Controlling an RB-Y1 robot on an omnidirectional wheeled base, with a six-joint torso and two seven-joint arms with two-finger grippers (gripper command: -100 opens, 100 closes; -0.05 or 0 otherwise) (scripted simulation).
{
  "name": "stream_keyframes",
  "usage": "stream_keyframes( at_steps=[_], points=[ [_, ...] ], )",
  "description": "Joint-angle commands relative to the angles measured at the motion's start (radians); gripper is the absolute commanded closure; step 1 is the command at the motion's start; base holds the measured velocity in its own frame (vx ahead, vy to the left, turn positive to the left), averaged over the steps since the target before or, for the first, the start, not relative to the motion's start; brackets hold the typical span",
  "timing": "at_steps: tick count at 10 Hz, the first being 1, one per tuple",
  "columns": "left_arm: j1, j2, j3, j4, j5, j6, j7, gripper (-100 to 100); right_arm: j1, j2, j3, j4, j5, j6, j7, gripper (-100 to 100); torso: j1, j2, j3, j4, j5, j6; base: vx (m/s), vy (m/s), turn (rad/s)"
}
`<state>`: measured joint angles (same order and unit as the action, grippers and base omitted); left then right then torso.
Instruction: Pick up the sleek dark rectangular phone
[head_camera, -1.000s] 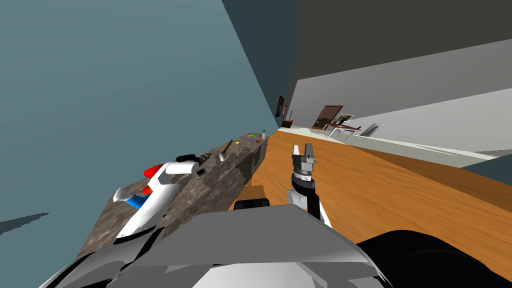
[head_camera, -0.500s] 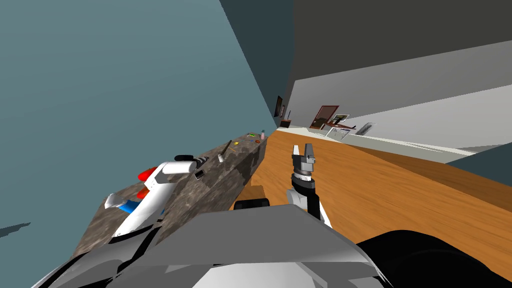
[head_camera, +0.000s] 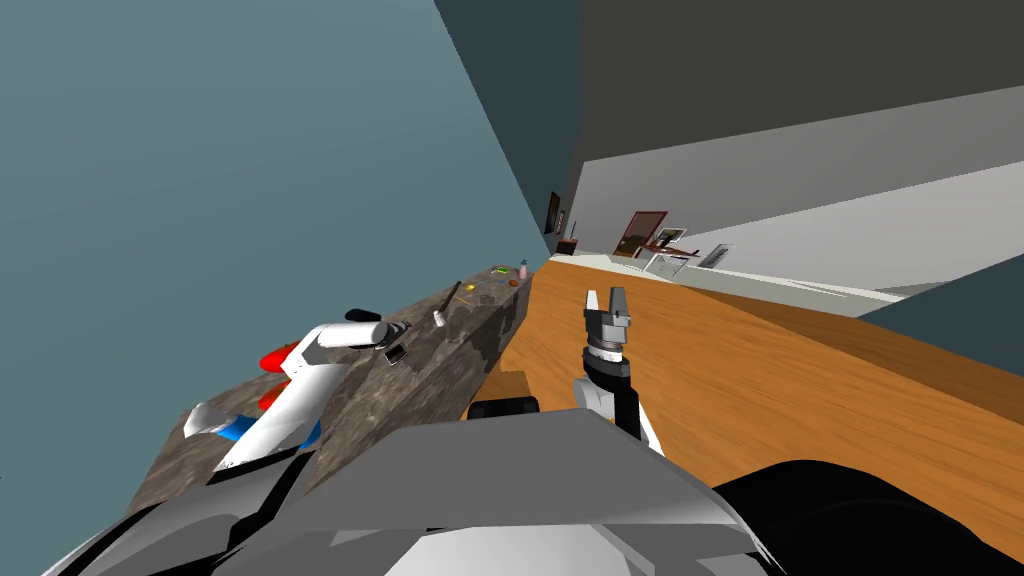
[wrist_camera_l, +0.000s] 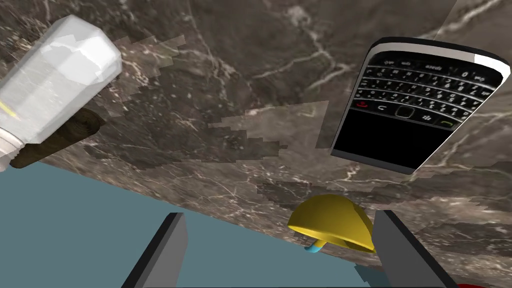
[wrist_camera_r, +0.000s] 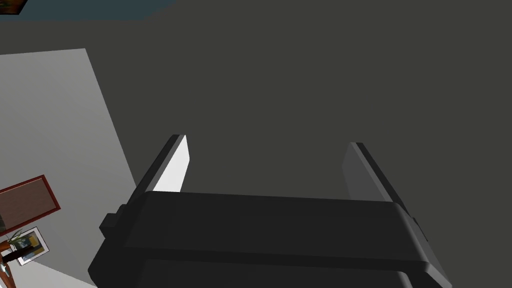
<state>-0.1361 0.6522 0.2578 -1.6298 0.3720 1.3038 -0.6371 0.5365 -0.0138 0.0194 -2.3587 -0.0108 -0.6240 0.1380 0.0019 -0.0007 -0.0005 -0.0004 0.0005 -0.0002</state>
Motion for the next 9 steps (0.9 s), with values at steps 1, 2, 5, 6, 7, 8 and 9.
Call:
stream_keyframes(
  at_steps=[1, 2, 5, 6, 7, 8, 9],
  points=[
    [0.006, 0.007, 0.008, 0.003, 0.011, 0.050, -0.004, -100, 0.000, 0.000, 0.000, 0.000, 0.000, 0.000, 0.000, 0, 0.000, 0.000, 0.000, 0.000, 0.000, 0.000, 0.011, 0.022, -0.047],
    [0.005, 0.017, 0.015, 0.031, 0.026, 0.081, -0.011, -100, 0.000, 0.000, 0.000, 0.000, 0.000, 0.000, 0.000, 0, 0.000, 0.000, 0.000, 0.000, 0.000, 0.000, 0.012, 0.022, -0.078],
    [0.004, 0.027, 0.022, 0.057, 0.040, 0.148, -0.017, -100, 0.000, 0.000, 0.000, 0.000, 0.000, 0.000, 0.000, 0, 0.000, 0.000, 0.000, 0.000, 0.000, 0.000, 0.013, 0.025, -0.056],
    [0.004, 0.035, 0.027, 0.081, 0.054, 0.187, -0.022, -100, 0.000, 0.000, 0.000, 0.000, 0.000, 0.000, 0.000, 0, 0.000, 0.000, 0.000, 0.000, 0.000, 0.000, 0.013, 0.018, -0.075],
    [0.005, 0.042, 0.032, 0.104, 0.066, 0.214, -0.027, -100, 0.000, 0.000, 0.000, 0.000, 0.000, 0.000, 0.000, 0, -0.001, 0.000, 0.000, 0.000, 0.000, 0.000, 0.020, 0.027, -0.145],
    [0.005, 0.042, 0.032, 0.104, 0.066, 0.229, -0.027, -100, 0.000, 0.000, 0.000, 0.000, 0.000, 0.000, 0.000, 0, 0.000, 0.000, 0.000, 0.000, 0.000, 0.000, 0.021, 0.030, -0.031],
    [0.005, 0.048, 0.036, 0.123, 0.077, 0.264, -0.030, -100, 0.000, 0.000, 0.000, 0.000, 0.000, 0.000, 0.000, 0, 0.000, -0.001, 0.000, 0.000, 0.000, 0.000, 0.020, 0.023, -0.051]
  ],
)
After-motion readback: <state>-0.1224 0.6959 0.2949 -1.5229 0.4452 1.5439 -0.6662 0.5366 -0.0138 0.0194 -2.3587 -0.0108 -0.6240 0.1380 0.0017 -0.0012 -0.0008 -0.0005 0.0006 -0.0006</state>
